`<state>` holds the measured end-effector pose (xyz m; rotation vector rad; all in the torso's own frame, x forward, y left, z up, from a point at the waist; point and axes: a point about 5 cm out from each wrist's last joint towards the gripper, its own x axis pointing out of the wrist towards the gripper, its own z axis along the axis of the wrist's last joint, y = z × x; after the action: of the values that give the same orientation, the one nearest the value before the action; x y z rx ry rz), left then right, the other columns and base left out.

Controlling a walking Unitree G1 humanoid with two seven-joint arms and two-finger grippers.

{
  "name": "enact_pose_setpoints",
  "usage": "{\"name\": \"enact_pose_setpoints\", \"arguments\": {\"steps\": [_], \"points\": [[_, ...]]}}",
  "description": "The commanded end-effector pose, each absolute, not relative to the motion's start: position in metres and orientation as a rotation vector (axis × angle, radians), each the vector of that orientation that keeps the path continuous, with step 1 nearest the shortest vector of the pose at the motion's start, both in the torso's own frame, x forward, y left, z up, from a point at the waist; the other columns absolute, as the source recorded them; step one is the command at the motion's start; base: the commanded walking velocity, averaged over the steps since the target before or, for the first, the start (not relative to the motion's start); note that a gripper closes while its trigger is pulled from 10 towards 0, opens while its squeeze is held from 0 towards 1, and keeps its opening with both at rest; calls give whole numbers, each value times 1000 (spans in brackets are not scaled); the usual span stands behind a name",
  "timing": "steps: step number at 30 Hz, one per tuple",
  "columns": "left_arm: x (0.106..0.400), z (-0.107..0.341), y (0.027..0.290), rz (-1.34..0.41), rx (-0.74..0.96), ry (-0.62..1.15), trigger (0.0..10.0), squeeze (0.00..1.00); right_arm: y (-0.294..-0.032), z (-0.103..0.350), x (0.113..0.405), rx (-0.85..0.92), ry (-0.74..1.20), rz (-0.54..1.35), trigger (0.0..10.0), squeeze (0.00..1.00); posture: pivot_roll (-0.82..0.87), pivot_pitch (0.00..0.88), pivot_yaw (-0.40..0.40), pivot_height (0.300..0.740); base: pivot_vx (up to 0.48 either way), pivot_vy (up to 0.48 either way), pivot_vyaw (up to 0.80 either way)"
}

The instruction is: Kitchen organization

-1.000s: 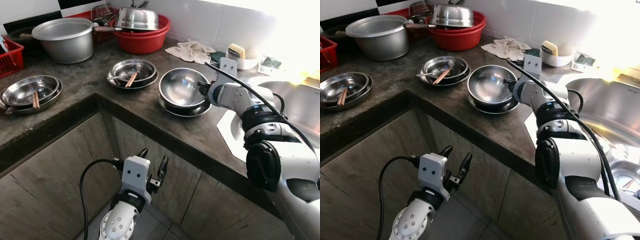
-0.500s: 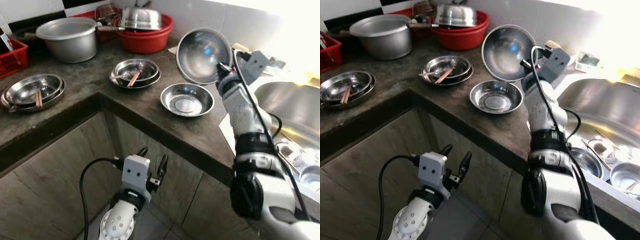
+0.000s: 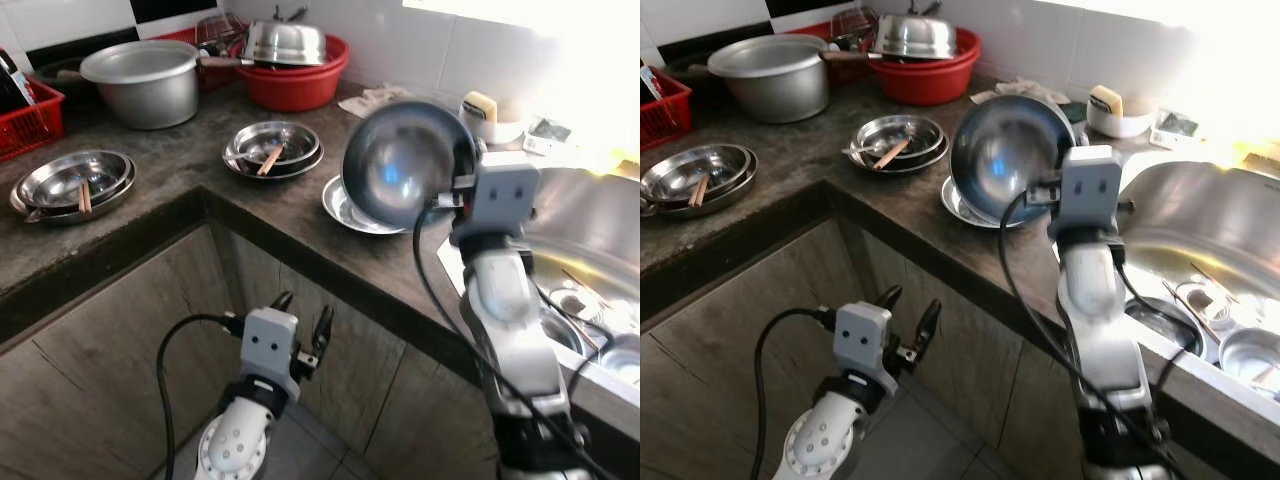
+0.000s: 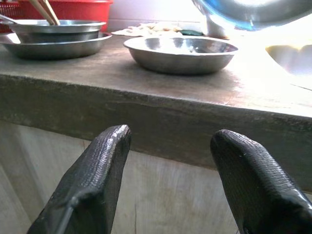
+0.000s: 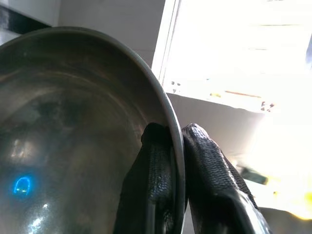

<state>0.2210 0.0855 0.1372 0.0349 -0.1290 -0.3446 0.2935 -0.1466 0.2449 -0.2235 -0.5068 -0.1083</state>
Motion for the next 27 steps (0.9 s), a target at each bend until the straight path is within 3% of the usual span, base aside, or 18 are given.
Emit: {"name": "enact_pose_setpoints", "arguments": {"steps": [1,4,6,7,13,27], "points": [[220,138,84,-347,25,-135,10000,0,-144,256,285,-224,-568,-110,0,0,38,76,-26,740,0,0,0],[221,145,84,-333,4,-153,10000,0,-144,250,278,-228,-540,-102,0,0,27,76,-23,740,0,0,0],[224,150,84,-317,-10,-170,10000,0,-143,246,275,-226,-523,-80,510,0,34,75,-28,740,0,0,0],[225,151,85,-309,-14,-173,10000,0,-143,244,274,-218,-512,-78,10000,0,33,75,-27,740,0,0,0],[224,149,84,-323,-9,-173,10000,0,-139,240,273,-215,-495,-61,10000,0,34,71,-24,740,0,41,0],[228,150,85,-338,7,-178,10000,0,-138,236,274,-193,-459,-55,10000,0,31,71,-16,740,0,437,-775]]}}
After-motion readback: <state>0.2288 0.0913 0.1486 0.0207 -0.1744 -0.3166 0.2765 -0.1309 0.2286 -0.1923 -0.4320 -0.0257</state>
